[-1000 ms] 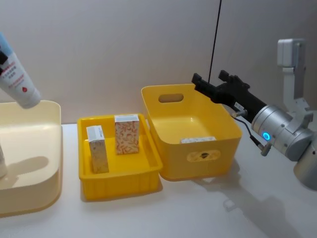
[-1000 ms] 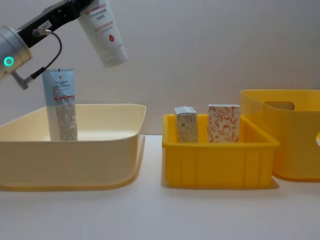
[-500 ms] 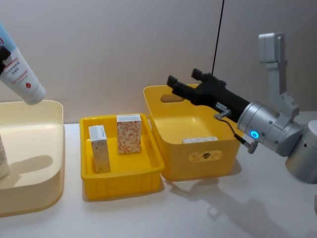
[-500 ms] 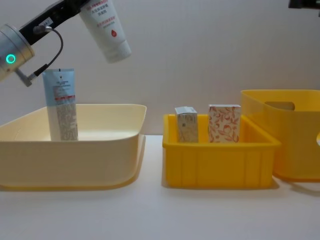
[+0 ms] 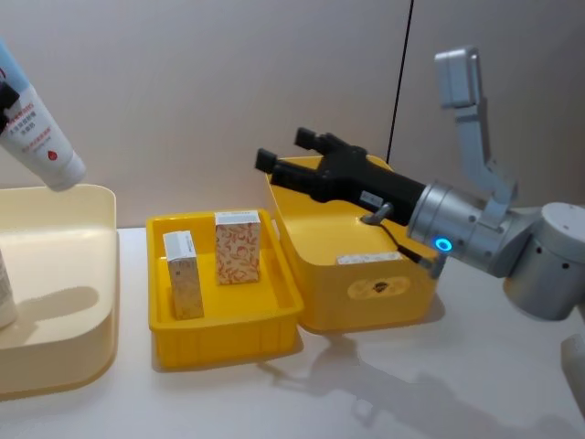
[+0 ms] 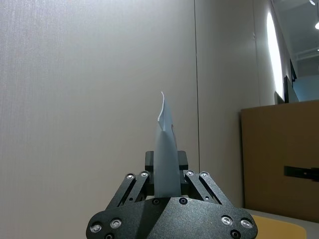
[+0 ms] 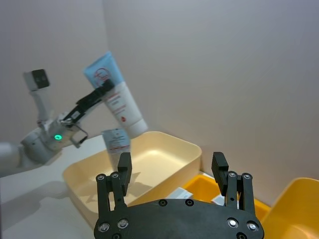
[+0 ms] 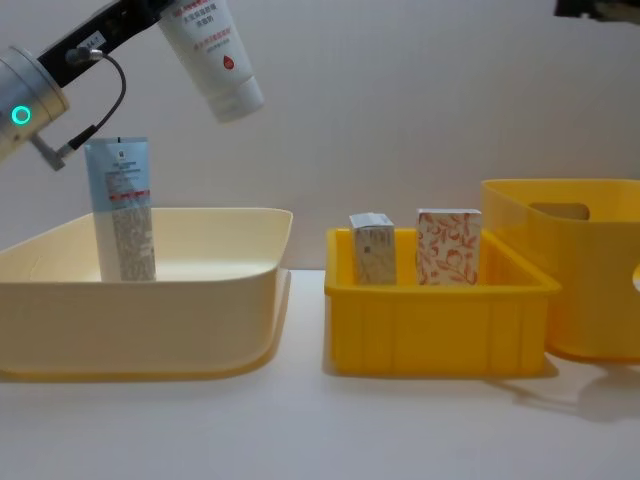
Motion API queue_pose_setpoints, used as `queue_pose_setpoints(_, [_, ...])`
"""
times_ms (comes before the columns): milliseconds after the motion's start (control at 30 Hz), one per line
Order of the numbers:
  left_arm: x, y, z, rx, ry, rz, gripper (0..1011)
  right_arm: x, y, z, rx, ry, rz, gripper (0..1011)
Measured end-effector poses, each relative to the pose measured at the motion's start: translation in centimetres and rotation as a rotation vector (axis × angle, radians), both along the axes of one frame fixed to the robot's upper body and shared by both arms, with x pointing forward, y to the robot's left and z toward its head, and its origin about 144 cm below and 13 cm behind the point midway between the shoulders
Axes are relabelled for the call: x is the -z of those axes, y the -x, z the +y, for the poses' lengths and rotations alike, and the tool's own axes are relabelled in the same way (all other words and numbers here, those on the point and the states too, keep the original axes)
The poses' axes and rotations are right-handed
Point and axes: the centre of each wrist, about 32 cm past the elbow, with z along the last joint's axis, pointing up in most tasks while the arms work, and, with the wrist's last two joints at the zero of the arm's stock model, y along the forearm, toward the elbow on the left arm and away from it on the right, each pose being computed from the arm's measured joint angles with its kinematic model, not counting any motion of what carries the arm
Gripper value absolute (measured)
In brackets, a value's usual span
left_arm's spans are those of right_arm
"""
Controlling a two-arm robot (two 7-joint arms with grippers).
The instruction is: Bimanual collaborative sorting of washing and personal care products
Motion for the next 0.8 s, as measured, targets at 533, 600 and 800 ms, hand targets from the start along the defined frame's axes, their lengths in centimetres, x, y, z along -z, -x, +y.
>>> queue_pose_setpoints(533, [-0.1, 0.5, -0.1, 0.000, -0.014, -0.002, 241, -0.7, -0.7, 1.4, -0.137, 0.012, -0.001, 1001])
queue_pose_setpoints(600, [-0.2, 0.7, -0.2, 0.006, -0.019, -0.007, 241, -0.8, -0.8, 1.5, -0.146, 0.013, -0.001, 1001])
queue_pose_setpoints(800, [-0.6, 1.4, -0.8, 0.022, -0.032, -0.011, 241, -0.9, -0.9, 1.7, -0.163, 0.015, -0.001, 1001])
